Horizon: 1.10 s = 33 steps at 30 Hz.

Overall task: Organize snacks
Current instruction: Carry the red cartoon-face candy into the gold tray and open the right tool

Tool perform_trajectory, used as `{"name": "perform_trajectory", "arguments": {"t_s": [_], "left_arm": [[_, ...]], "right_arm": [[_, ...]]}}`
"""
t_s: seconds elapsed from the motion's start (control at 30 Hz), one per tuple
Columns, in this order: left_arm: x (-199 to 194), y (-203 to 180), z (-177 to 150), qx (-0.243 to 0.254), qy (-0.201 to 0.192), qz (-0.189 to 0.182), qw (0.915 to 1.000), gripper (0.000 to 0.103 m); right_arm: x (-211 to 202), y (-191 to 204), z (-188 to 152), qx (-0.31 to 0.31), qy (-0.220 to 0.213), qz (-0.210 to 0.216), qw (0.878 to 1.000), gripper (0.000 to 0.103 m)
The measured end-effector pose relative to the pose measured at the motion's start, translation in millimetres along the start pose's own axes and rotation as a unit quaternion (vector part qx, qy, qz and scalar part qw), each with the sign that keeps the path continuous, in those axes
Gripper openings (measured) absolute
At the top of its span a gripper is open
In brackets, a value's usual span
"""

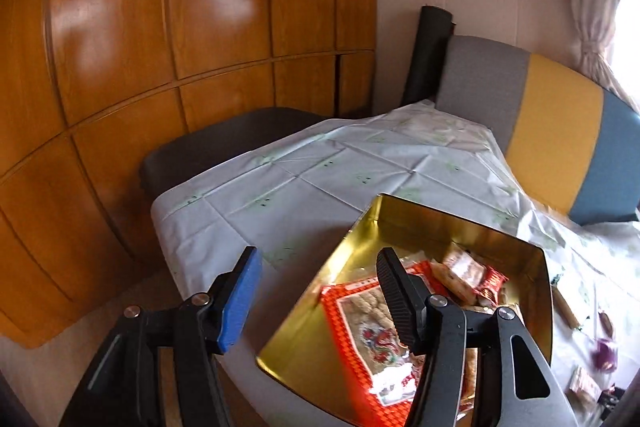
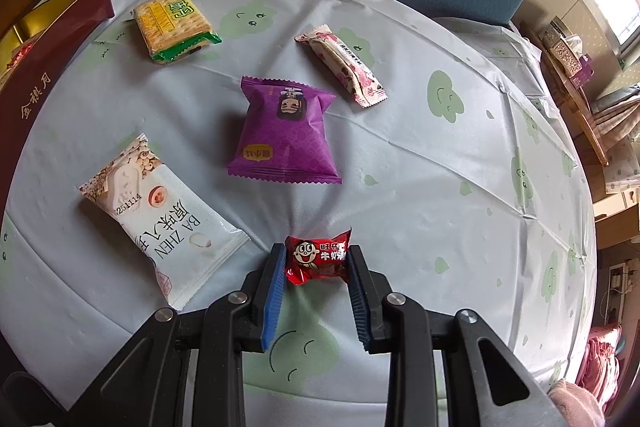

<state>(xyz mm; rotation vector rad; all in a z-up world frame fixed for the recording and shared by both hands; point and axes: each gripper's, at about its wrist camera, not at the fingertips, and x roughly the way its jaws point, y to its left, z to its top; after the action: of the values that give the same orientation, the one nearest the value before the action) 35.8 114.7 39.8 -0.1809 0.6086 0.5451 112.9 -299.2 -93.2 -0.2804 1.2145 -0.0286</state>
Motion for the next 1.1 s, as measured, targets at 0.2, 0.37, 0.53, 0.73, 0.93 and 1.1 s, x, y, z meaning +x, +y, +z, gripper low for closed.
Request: {"name": "perform_trajectory", "arguments": {"t_s": [0.2,0.37,0.53,0.73,0.93,1.1], "left_arm": [[6,20,5,-0.019,0.004,0.014,0.9997,0.061],[5,31,5,-0.028,0.006,0.019,0.9994,0.061],[4,38,6,-0.034,0.006,0.019,0.9992,0.061],[1,44,6,-0.038,0.006,0.017,0.9991,0.061],[1,47,3,-0.037,0.012,0.015,0.9991,0.061],[2,43,-1,-0.033,0.018,0.008,0.9992,0.061]], "right_arm": [[0,0,-1,0.003,0.0,0.002,1.0,0.029],[-1,1,-1,0.002,-0.002,-0.001,1.0,0.028],[-2,2,-2,0.003,-0.005,-0.004,1.0,0.027],[-5,3,-3,0.013,-0.008,-0.005,1.0,0.026],[-18,0,-2,0.033,-0.025,0.003,0.999,0.025],[-44,5,2,0.048,-0.059,0.014,0.997,0.025]]}}
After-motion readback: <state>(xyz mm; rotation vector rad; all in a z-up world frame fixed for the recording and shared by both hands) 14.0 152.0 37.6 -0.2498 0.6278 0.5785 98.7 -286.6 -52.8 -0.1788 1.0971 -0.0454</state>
